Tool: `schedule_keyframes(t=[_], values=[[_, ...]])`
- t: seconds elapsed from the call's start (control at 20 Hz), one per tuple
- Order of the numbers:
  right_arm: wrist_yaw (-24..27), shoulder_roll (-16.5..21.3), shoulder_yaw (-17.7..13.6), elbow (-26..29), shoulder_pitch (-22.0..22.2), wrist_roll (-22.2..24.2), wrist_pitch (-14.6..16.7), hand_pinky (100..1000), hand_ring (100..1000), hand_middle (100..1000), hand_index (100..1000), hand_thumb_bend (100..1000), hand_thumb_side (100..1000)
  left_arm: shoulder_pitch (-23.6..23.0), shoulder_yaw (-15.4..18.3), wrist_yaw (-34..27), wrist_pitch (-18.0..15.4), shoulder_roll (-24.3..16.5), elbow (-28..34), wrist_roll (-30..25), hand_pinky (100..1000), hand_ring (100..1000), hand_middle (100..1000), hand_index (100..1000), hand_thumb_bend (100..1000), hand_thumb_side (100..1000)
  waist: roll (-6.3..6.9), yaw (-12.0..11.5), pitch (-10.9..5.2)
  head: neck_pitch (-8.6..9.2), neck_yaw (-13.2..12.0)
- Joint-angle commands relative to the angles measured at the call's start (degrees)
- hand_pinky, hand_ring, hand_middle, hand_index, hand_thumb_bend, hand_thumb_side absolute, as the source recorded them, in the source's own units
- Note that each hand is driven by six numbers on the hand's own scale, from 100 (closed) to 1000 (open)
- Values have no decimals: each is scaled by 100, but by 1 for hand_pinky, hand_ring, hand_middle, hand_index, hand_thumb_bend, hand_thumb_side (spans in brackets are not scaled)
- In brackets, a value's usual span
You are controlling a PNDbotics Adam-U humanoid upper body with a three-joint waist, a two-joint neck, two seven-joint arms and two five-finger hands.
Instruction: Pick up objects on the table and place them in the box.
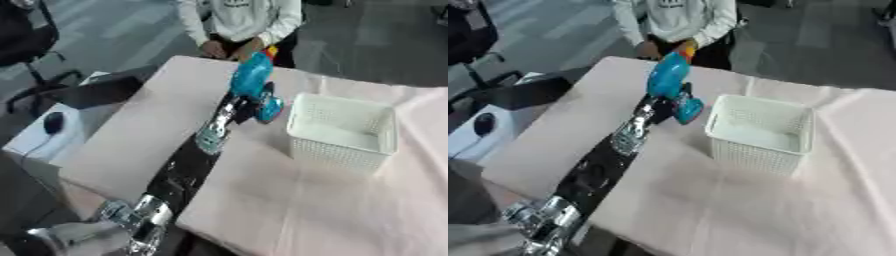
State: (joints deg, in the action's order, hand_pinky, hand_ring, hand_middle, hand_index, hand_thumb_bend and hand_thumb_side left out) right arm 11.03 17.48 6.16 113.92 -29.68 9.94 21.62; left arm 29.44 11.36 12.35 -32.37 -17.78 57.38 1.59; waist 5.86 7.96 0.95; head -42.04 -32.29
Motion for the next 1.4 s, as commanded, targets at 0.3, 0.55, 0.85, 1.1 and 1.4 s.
schedule_keyframes(t=[0.3,0.55,0.85,1.1,1.4], values=[[12,35,-17,68,-81,-9,-9,292,100,102,492,100,1000,158,-304,-786,125,-602,848,-615,100,100,100,316,100,666,-4,-12,-78,25,-20],[16,26,-11,68,-88,-11,-10,293,100,103,492,100,1000,238,-540,-1200,122,-726,1019,-1061,100,100,100,318,100,668,-1,7,-82,36,-30],[26,2,-5,68,-108,-17,-15,293,100,106,492,100,1000,363,-788,-1451,14,-763,995,-1491,100,100,100,321,100,670,9,48,-83,32,-48],[33,-20,3,68,-129,-20,-15,293,100,107,492,100,1000,475,-935,-1433,-130,-721,873,-1704,100,100,100,324,100,670,18,86,-81,35,-61],[42,-44,9,68,-154,-21,-15,293,100,109,491,100,1000,573,-1053,-1329,-289,-638,708,-1855,100,100,100,326,100,672,26,124,-75,37,-68]])
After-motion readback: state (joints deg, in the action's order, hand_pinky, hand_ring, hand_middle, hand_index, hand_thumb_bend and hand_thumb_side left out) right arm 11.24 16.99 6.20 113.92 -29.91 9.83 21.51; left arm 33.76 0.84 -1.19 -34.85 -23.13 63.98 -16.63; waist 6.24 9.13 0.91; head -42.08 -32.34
